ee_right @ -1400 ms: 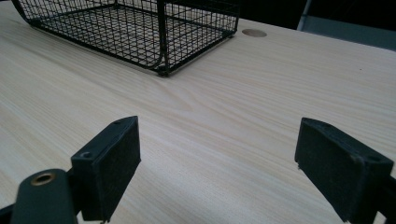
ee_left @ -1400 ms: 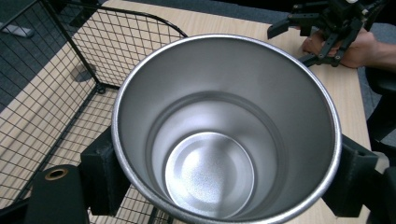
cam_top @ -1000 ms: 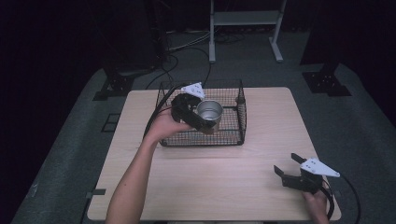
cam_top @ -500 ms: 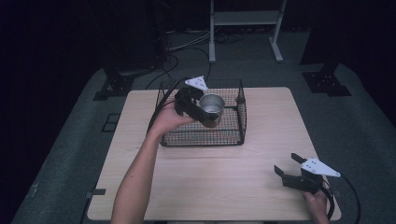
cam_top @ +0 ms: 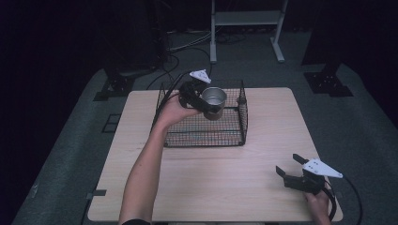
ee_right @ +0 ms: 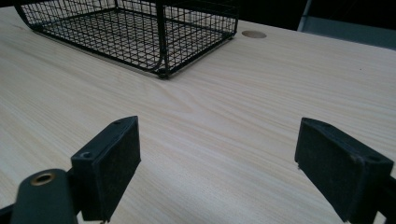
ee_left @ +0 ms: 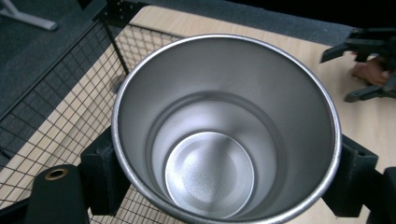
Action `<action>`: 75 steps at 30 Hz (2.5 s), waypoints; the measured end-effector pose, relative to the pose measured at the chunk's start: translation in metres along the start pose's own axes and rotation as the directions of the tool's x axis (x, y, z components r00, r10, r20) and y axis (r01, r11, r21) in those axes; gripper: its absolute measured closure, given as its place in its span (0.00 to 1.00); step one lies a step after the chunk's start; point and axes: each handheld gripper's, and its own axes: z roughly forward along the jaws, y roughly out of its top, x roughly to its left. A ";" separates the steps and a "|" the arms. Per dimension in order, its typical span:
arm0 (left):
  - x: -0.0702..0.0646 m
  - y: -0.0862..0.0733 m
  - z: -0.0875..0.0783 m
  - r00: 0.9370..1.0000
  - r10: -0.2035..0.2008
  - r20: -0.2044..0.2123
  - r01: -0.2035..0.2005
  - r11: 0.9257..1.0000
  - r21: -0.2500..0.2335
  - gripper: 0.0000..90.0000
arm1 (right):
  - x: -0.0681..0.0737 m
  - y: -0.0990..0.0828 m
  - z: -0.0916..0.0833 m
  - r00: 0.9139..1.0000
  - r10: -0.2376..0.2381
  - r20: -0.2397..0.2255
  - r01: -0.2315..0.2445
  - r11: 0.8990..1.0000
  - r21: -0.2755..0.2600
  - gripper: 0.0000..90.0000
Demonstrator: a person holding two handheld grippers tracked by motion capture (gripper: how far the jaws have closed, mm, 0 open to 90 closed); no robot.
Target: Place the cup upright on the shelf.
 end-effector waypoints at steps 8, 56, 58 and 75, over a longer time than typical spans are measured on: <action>0.011 -0.004 0.023 0.999 -0.036 -0.004 0.036 0.999 0.004 0.20 | 0.000 0.000 0.000 1.000 -0.001 -0.003 0.001 1.000 -0.003 0.15; 0.041 -0.051 0.094 0.987 -0.158 0.005 0.155 0.973 0.173 0.20 | -0.001 0.000 -0.001 1.000 0.010 -0.015 -0.010 1.000 -0.006 0.15; 0.042 -0.052 0.095 0.987 -0.162 0.001 0.159 0.972 0.174 0.20 | -0.002 0.000 -0.001 1.000 0.008 -0.016 -0.009 1.000 -0.006 0.15; 0.044 -0.059 0.110 0.986 -0.169 0.004 0.164 0.960 0.226 0.20 | -0.002 0.000 -0.001 1.000 0.010 -0.018 -0.010 1.000 -0.010 0.15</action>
